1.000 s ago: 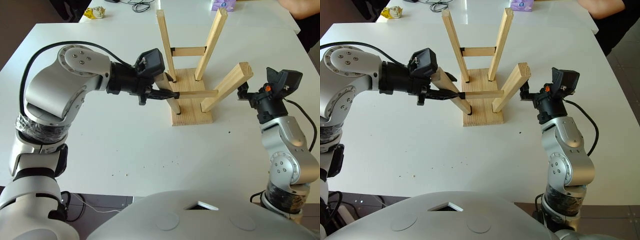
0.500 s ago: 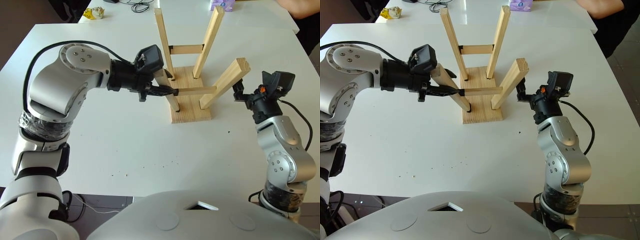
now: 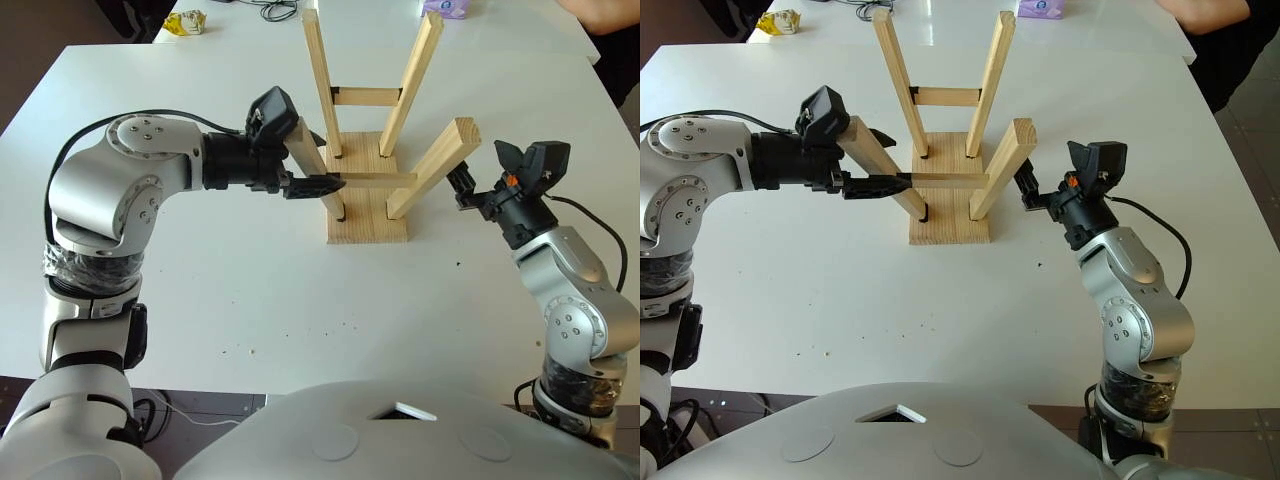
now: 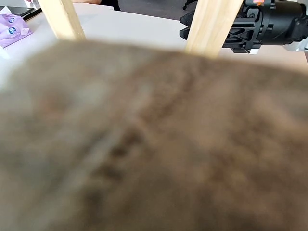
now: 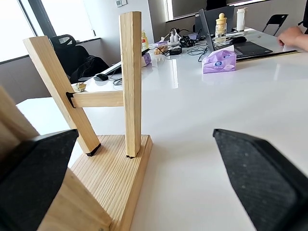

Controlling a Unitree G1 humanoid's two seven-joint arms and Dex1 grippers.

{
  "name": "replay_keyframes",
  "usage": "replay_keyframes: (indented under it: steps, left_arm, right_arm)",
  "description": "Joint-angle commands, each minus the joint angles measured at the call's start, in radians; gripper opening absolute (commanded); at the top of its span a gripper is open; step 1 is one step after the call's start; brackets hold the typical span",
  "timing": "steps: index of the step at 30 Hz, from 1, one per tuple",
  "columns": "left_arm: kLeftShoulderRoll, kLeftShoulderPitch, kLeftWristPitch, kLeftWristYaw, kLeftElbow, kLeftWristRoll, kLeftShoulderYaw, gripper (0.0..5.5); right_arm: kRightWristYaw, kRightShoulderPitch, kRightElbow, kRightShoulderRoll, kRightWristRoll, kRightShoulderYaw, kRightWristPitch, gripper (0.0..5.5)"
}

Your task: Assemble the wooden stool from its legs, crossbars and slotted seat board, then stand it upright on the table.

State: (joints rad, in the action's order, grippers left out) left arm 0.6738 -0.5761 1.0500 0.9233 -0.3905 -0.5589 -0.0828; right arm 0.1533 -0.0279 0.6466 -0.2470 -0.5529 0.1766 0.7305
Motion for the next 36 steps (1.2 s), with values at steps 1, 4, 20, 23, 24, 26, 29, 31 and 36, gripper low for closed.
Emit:
replay_keyframes:
  steps: [1,4,20,23,24,26,29,31,36]
  left_arm:
    - [-0.041,0.019,0.040,-0.021,-0.074,-0.093,0.029,4.16]
    - [-0.077,0.049,0.081,-0.076,-0.107,-0.150,0.100,4.16]
    - [-0.055,0.299,-0.055,-0.265,-0.197,-0.058,0.085,4.16]
    - [-0.080,0.309,-0.055,-0.295,-0.218,-0.103,0.147,4.16]
    - [-0.089,0.307,-0.056,-0.302,-0.226,-0.124,0.167,4.16]
    - [-0.108,0.290,-0.053,-0.314,-0.241,-0.173,0.198,4.16]
    - [-0.111,0.276,-0.055,-0.326,-0.247,-0.199,0.198,4.18]
    - [-0.115,0.271,-0.058,-0.337,-0.246,-0.211,0.201,4.18]
    - [-0.113,0.263,-0.076,-0.367,-0.224,-0.202,0.203,4.18]
  right_arm:
    - [0.110,0.059,0.022,-0.003,-0.113,-0.036,-0.009,5.21]
    - [0.114,0.072,0.005,-0.020,-0.121,-0.009,-0.012,5.21]
    - [0.161,0.074,-0.071,-0.099,-0.075,-0.023,-0.034,5.21]
    - [0.162,0.094,-0.100,-0.099,-0.075,0.000,-0.050,5.21]
    - [0.161,0.100,-0.104,-0.096,-0.076,0.002,-0.052,5.21]
    - [0.156,0.105,-0.103,-0.087,-0.078,0.004,-0.056,5.21]
    - [0.146,0.108,-0.107,-0.073,-0.071,0.003,-0.069,4.91]
    - [0.147,0.115,-0.116,-0.071,-0.069,0.007,-0.077,4.63]
    - [0.150,0.138,-0.133,-0.064,-0.072,0.012,-0.087,3.95]
